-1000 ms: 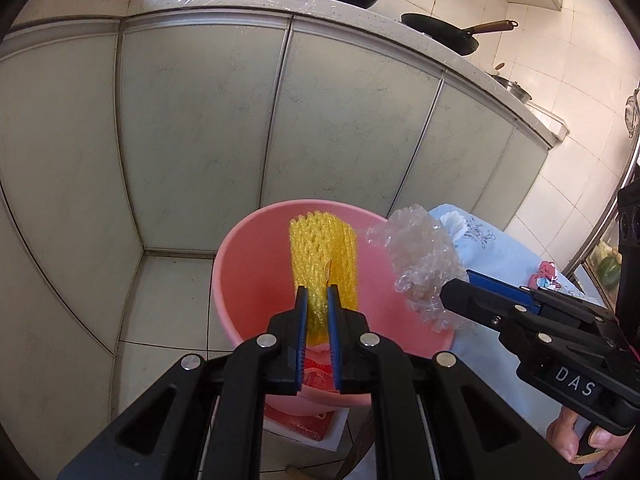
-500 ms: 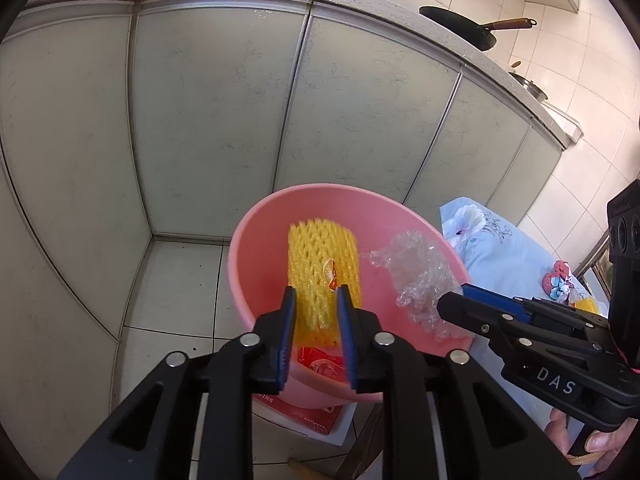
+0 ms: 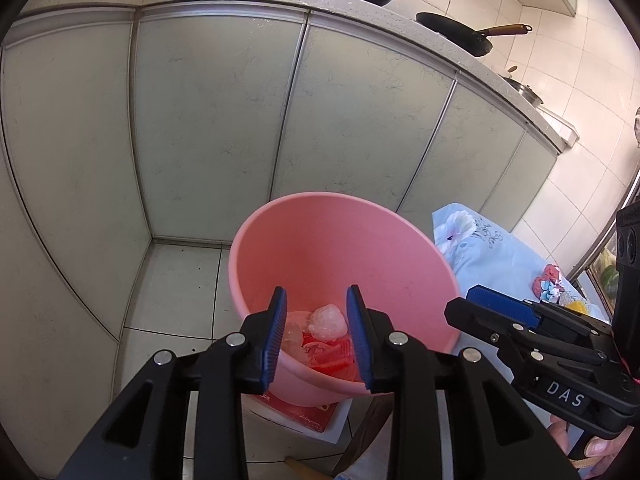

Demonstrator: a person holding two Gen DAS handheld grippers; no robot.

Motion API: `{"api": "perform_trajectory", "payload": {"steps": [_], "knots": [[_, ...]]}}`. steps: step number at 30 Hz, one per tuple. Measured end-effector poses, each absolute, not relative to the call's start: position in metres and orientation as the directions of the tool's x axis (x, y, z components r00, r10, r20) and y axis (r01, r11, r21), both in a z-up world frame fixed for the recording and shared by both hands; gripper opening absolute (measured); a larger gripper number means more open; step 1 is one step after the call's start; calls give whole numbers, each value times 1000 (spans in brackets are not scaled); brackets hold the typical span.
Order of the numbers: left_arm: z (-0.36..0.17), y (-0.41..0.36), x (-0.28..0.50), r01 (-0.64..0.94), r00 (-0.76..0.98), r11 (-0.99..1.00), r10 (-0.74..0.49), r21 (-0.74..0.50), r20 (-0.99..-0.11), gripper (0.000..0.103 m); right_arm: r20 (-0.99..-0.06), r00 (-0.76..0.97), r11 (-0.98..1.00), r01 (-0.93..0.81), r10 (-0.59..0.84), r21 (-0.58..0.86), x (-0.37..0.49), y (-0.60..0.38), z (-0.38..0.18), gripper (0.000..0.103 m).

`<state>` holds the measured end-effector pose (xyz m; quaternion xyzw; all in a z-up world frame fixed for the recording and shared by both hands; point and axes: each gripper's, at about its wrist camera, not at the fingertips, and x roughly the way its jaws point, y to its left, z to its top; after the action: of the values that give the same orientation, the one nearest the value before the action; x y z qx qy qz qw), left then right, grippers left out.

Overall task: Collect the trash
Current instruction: 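Move both open tools back over the table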

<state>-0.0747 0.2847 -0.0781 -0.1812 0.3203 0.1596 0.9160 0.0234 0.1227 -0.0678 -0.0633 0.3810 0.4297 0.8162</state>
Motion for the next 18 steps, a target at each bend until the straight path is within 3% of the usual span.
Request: {"api": "perform_trajectory", "payload": {"steps": [4, 7, 18], "knots": [[-70, 278, -78, -392, 754, 891, 168, -229, -635, 32, -660, 358, 625, -749, 661, 219, 16, 112, -58, 34], [-63, 271, -79, -378, 764, 897, 163, -228, -624, 45, -647, 374, 628, -749, 665, 213, 10, 103, -51, 34], [-35, 239, -87, -302, 807, 929, 129, -214, -576, 48, -601, 426, 658, -717, 676, 231, -1, 62, -29, 34]]}}
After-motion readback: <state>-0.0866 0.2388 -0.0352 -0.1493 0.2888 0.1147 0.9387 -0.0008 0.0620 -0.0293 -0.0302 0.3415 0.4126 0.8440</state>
